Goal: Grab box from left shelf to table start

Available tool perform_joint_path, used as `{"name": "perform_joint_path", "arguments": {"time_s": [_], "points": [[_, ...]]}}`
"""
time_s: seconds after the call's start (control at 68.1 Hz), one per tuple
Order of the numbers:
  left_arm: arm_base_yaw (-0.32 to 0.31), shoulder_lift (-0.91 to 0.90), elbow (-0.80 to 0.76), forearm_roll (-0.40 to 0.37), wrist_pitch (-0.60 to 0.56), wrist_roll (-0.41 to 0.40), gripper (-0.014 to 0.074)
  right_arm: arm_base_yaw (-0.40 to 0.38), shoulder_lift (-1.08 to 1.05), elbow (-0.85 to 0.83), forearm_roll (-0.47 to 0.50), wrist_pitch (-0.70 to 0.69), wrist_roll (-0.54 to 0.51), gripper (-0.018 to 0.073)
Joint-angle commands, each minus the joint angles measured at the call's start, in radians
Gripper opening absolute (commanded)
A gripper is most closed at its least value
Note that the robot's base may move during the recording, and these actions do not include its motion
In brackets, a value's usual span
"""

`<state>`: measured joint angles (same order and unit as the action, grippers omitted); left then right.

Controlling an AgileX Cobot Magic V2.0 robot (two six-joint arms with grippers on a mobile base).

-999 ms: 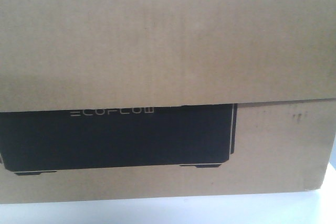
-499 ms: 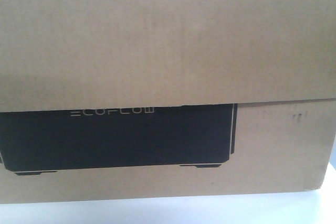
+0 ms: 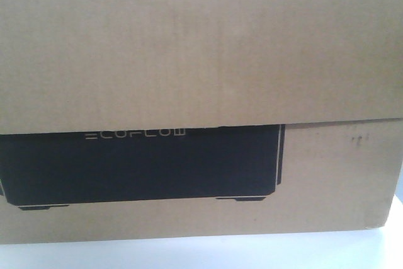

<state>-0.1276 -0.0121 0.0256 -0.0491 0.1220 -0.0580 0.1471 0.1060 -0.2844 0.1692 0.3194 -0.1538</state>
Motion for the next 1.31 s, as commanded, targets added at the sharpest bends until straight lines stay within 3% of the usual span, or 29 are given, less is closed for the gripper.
{"name": "perform_joint_path", "arguments": {"time_s": [0.0,0.837,1.131,1.293], "points": [[-0.008,-0.016,-0.001,-0.009,-0.131,-0.001,-0.0092,-0.005,0.01,-0.029,-0.004,-0.089,-0.004,0.0057],[-0.008,-0.014,0.001,-0.009,-0.122,-0.001,-0.0092,-0.006,0.009,-0.025,-0.006,-0.089,-0.014,0.0057],[-0.008,-0.014,0.001,-0.009,-0.122,-0.001,-0.0092,-0.17,-0.08,0.173,-0.007,-0.135,0.002,0.0057],[-0.008,-0.014,0.001,-0.009,-0.122,-0.001,-0.0092,-0.213,-0.125,0.297,-0.007,-0.19,0.024,0.0057]]}}
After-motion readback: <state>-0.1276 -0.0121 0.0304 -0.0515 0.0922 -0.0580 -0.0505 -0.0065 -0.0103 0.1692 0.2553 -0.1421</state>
